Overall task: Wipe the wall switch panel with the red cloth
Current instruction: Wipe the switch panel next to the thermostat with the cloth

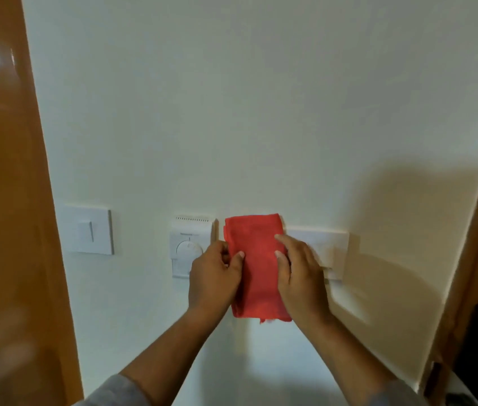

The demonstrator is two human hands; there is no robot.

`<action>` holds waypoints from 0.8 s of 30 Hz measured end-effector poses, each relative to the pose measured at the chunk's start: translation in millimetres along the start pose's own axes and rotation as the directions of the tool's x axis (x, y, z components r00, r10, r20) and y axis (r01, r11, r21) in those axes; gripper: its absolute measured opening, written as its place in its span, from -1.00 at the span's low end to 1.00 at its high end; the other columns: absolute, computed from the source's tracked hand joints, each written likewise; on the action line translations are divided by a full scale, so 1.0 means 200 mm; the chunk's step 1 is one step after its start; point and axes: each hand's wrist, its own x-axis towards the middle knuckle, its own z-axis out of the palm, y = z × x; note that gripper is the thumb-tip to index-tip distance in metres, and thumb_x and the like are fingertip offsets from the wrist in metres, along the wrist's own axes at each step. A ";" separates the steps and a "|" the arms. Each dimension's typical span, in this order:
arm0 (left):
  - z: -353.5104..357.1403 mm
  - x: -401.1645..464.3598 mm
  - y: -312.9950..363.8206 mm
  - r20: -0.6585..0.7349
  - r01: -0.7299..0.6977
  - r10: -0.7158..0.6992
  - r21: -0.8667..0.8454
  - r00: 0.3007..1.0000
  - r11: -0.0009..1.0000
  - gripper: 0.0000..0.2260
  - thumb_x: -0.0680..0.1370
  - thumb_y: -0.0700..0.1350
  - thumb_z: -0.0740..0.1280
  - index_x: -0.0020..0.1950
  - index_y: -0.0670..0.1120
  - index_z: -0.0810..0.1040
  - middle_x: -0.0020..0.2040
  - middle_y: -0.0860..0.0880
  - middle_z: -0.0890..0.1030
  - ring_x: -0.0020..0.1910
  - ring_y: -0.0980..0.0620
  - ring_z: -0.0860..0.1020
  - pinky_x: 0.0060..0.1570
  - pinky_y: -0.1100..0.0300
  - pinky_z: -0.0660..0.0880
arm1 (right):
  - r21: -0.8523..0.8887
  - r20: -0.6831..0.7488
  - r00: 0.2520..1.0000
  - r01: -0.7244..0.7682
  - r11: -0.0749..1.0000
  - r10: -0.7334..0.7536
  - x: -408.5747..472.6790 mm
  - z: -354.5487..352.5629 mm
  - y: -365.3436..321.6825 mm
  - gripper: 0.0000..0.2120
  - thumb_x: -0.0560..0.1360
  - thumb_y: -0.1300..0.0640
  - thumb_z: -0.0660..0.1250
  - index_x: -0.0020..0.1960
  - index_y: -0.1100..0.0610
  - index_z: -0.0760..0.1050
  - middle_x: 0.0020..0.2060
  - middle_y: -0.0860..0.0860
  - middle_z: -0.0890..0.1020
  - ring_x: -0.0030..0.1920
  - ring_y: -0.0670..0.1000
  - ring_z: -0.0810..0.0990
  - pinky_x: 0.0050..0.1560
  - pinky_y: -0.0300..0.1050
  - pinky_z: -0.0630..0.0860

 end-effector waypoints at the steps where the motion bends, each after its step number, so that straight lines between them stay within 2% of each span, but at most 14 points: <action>1: 0.01 0.01 -0.01 -0.003 0.002 -0.002 0.020 1.000 1.000 -0.90 0.58 0.02 0.41 -0.11 0.07 0.56 -0.24 0.11 0.66 -0.23 0.09 0.65 -0.13 0.04 0.62 | -0.076 0.000 0.998 0.067 0.995 -0.067 0.00 0.02 0.03 -0.74 0.54 0.26 0.31 0.21 0.19 0.60 0.01 0.12 0.67 0.00 0.09 0.61 0.03 -0.17 0.53; 3: 0.01 0.03 -0.04 -0.005 -0.011 0.011 0.073 1.000 0.997 -0.86 0.59 0.04 0.39 -0.05 -0.01 0.61 -0.24 0.08 0.68 -0.23 0.08 0.66 -0.11 -0.02 0.64 | -0.271 -0.016 0.989 0.135 0.953 -0.144 -0.01 0.06 0.07 -0.72 0.48 0.30 0.39 0.18 0.18 0.64 -0.04 0.17 0.66 -0.07 0.23 0.62 -0.13 0.03 0.59; 6: 0.00 0.05 -0.05 0.022 -0.088 0.085 0.227 0.996 0.970 -0.77 0.60 0.11 0.36 -0.05 -0.04 0.62 -0.25 0.06 0.69 -0.23 0.06 0.66 -0.13 0.00 0.63 | -0.493 -0.064 0.980 0.133 0.860 -0.188 -0.03 0.12 0.08 -0.69 0.47 0.30 0.46 0.20 0.16 0.64 0.05 0.25 0.63 0.05 0.31 0.53 -0.04 0.20 0.56; 8: -0.03 0.06 -0.04 0.067 -0.153 0.138 0.396 0.988 0.905 -0.68 0.60 0.22 0.30 -0.08 -0.01 0.62 -0.26 0.05 0.69 -0.25 0.04 0.66 -0.19 0.04 0.62 | -0.585 -0.020 0.971 0.181 0.791 -0.237 -0.05 0.16 0.06 -0.71 0.50 0.32 0.40 0.22 0.21 0.61 0.14 0.25 0.62 0.14 0.29 0.48 0.06 0.22 0.51; 10: -0.09 0.10 -0.02 0.070 -0.238 0.241 0.559 0.968 0.794 -0.59 0.57 0.34 0.22 -0.18 0.03 0.57 -0.33 0.06 0.66 -0.31 0.03 0.65 -0.30 0.11 0.57 | -0.631 0.064 0.967 0.230 0.741 -0.245 -0.06 0.19 0.03 -0.70 0.51 0.31 0.34 0.23 0.28 0.57 0.18 0.24 0.61 0.14 0.27 0.50 0.12 0.20 0.47; 13: -0.20 0.22 0.06 -0.025 -0.348 0.471 0.639 0.882 0.686 -0.57 0.53 0.35 0.18 -0.24 0.03 0.54 -0.39 0.06 0.61 -0.39 -0.02 0.61 -0.42 0.18 0.44 | -0.647 0.139 0.979 0.201 0.735 -0.146 -0.06 0.21 -0.03 -0.64 0.56 0.08 0.30 0.23 0.31 0.57 0.16 0.24 0.62 0.10 0.28 0.59 0.08 0.17 0.52; 15: -0.27 0.35 0.11 -0.043 -0.457 0.621 0.638 0.782 0.619 -0.60 0.53 0.28 0.24 -0.11 -0.02 0.64 -0.27 0.01 0.66 -0.29 -0.09 0.64 -0.33 0.11 0.51 | -0.654 0.135 0.985 0.170 0.737 -0.107 -0.04 0.22 -0.04 -0.56 0.57 -0.03 0.28 0.26 0.29 0.56 0.16 0.24 0.63 0.11 0.28 0.61 0.06 0.16 0.56; 17: -0.32 0.49 0.15 -0.021 -0.542 0.761 0.689 0.649 0.482 -0.60 0.53 0.22 0.32 0.03 -0.10 0.68 -0.06 -0.10 0.70 -0.08 -0.18 0.67 -0.15 -0.01 0.55 | -0.663 0.115 0.980 0.197 0.722 -0.162 -0.06 0.24 -0.03 -0.59 0.59 0.06 0.27 0.34 0.29 0.51 0.24 0.27 0.59 0.21 0.33 0.58 0.17 0.21 0.54; 18: -0.33 0.57 0.17 0.000 -0.550 0.795 0.722 0.606 0.420 -0.56 0.53 0.23 0.35 0.12 -0.12 0.67 0.09 -0.17 0.69 0.08 -0.24 0.66 -0.03 -0.06 0.55 | -0.653 0.117 0.971 0.233 0.720 -0.208 -0.08 0.26 -0.02 -0.60 0.62 0.14 0.19 0.39 0.30 0.46 0.31 0.31 0.54 0.31 0.37 0.51 0.27 0.27 0.48; 20: -0.36 0.69 0.20 0.074 -0.532 0.804 0.785 0.590 0.318 -0.36 0.54 0.31 0.32 0.41 -0.13 0.55 0.44 -0.27 0.53 0.44 -0.34 0.47 0.30 -0.18 0.46 | -0.630 0.165 0.941 0.332 0.702 -0.296 -0.10 0.30 -0.02 -0.56 0.65 0.24 -0.01 0.49 0.33 0.32 0.45 0.37 0.35 0.48 0.41 0.27 0.43 0.33 0.28; 21: -0.36 0.74 0.21 0.114 -0.519 0.794 0.810 0.597 0.274 -0.26 0.55 0.36 0.26 0.55 -0.12 0.42 0.56 -0.29 0.38 0.56 -0.35 0.33 0.44 -0.24 0.34 | -0.624 0.205 0.924 0.378 0.684 -0.324 -0.11 0.32 -0.01 -0.53 0.65 0.26 -0.06 0.53 0.33 0.24 0.50 0.38 0.26 0.53 0.40 0.18 0.47 0.32 0.21; 22: -0.37 0.79 0.22 0.137 -0.510 0.786 0.824 0.603 0.248 -0.19 0.55 0.41 0.19 0.62 -0.11 0.28 0.62 -0.29 0.25 0.61 -0.36 0.21 0.52 -0.29 0.21 | -0.627 0.240 0.906 0.418 0.657 -0.348 -0.10 0.33 0.00 -0.51 0.64 0.25 -0.05 0.56 0.32 0.17 0.53 0.37 0.19 0.55 0.38 0.12 0.51 0.30 0.15; 24: -0.39 0.86 0.24 0.138 -0.503 0.770 0.824 0.623 0.259 -0.13 0.54 0.47 0.08 0.67 -0.08 0.14 0.66 -0.29 0.13 0.63 -0.37 0.10 0.56 -0.35 0.05 | -0.638 0.288 0.868 0.489 0.595 -0.404 -0.06 0.35 0.02 -0.47 0.63 0.18 0.05 0.58 0.29 0.12 0.55 0.32 0.16 0.56 0.34 0.11 0.55 0.27 0.10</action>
